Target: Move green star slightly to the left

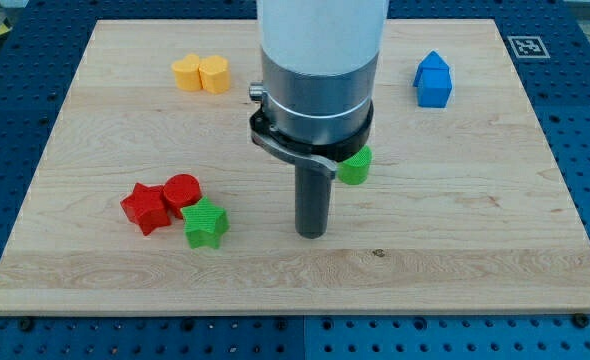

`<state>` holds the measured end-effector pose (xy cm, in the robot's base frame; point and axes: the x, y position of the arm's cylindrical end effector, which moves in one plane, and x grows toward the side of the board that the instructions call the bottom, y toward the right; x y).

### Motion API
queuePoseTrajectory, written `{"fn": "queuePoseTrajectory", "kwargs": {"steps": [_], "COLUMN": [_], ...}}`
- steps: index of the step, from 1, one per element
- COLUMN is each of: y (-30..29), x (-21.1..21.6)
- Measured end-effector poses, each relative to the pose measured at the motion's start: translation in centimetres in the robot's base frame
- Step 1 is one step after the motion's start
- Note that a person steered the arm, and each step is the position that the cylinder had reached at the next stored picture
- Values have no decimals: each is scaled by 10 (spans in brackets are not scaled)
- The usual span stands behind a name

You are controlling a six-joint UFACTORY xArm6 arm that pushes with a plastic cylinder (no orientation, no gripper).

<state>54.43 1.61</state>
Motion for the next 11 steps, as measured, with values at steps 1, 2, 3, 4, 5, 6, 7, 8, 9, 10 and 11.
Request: {"fn": "queuePoseTrajectory", "kwargs": {"steps": [1,2,3,4,5,6,7,8,9,10,11], "y": [20,25,30,39,48,56,63,74,85,95,97], "x": [0,0,0,0,-5,-15,-32,-43,-45,-56,-73]}}
